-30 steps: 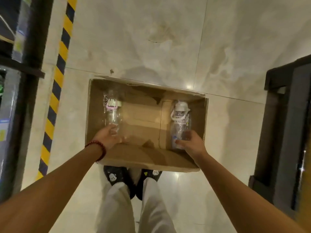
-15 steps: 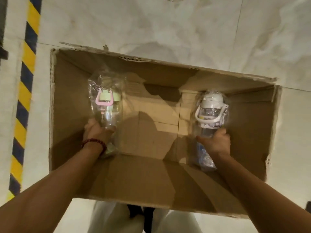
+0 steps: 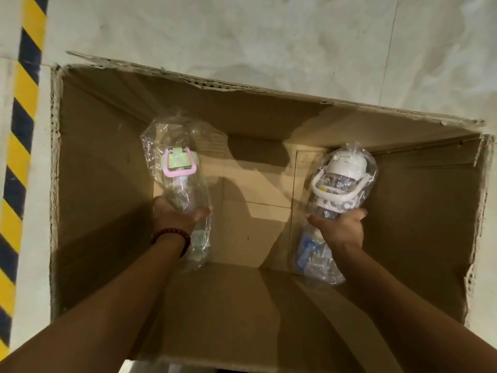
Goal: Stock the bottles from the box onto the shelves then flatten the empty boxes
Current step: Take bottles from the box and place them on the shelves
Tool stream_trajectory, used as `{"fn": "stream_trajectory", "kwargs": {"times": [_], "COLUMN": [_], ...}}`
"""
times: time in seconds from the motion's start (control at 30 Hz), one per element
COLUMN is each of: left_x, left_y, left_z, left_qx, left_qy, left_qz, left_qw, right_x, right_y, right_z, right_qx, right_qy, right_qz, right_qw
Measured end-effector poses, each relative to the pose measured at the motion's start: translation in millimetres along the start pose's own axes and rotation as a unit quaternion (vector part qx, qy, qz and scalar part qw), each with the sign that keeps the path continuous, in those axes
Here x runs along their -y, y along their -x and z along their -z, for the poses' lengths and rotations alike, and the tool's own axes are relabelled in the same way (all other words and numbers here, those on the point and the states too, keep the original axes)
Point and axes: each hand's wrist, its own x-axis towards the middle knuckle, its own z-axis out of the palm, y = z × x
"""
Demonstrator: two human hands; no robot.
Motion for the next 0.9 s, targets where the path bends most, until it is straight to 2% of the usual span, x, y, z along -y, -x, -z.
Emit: {"fn": "stream_trajectory", "kwargs": {"times": [0.1,0.3,0.5,0.77,0.9], "left_x": [-4.0,-11.3,-35.5,-75.6,-92.4], "left_y": [1.8,51.4,131.8,225.6,265.1], "left_z": [8.3,44.9,117.0,263.1,348.9], "left_qx": [0.014,0.113,0.169,0.126,0.085], "left_qy": [0.033,0.063,0.112,0.191,0.238], "left_qz": [0.021,-0.058,-0.078,-0.173,-0.195], "left_qw": [0.999,0.990,0.976,0.958,0.948], "right_x": [3.4,8.7,28.4,100.7,158.5], "right_y": [6.3,70.6,159.1,296.0,365.9], "right_z": [4.5,22.3,54.3,118.0,145.4], "right_qx": [0.005,0.067,0.117,0.226,0.287], "right_qy": [-0.018,-0.147,-0.173,-0.137,-0.128], "right_qz": [-0.009,0.009,0.055,0.157,0.236], "right_qw": [1.000,0.987,0.976,0.951,0.919]}}
